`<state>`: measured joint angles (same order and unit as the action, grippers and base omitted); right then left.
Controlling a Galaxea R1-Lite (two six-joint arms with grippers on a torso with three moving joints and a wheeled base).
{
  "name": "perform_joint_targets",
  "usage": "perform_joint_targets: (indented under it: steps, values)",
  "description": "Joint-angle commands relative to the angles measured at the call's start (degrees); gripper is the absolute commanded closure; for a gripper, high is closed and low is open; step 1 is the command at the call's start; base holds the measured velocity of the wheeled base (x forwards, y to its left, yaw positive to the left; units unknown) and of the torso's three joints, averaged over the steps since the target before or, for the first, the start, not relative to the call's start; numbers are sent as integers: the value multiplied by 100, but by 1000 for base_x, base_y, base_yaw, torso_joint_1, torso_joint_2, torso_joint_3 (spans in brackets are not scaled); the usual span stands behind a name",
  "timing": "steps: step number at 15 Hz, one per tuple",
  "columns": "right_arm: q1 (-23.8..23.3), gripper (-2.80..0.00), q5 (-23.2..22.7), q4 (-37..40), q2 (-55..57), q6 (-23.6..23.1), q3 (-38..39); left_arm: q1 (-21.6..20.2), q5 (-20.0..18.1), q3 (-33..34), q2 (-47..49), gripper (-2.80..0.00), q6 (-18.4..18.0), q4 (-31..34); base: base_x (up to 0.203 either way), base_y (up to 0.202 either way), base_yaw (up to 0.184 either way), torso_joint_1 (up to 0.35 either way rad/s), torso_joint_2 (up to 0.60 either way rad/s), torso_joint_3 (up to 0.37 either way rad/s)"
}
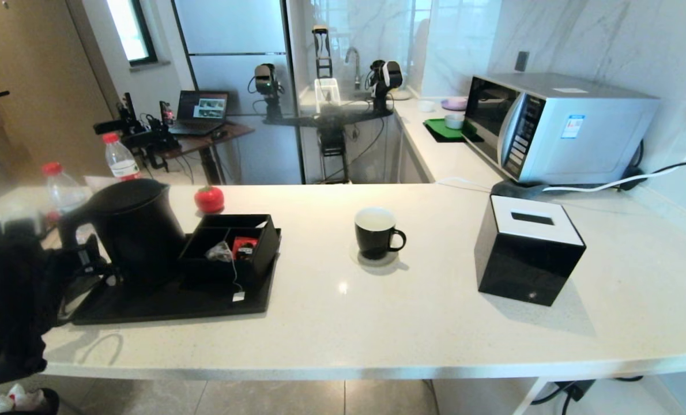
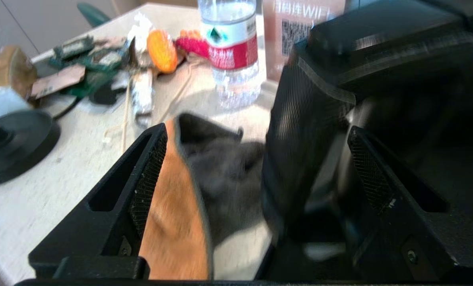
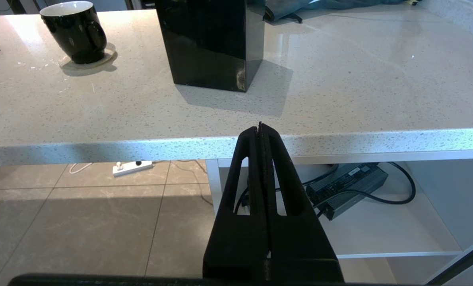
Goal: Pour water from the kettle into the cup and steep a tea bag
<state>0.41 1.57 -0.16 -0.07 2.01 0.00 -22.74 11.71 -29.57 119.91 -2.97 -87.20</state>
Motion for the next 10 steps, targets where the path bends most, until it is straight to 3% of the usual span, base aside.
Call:
perform_joint_targets:
  steps: [1, 10]
  values:
    - [2, 0, 1, -2, 7, 1, 0, -3, 11, 258, -280, -280, -1, -275, 0, 0, 0, 0, 0, 0]
    - [2, 0, 1, -2, 7, 1, 0, 32, -196, 1874, -1482, -280, 15, -275, 0, 0, 0, 0, 0, 0]
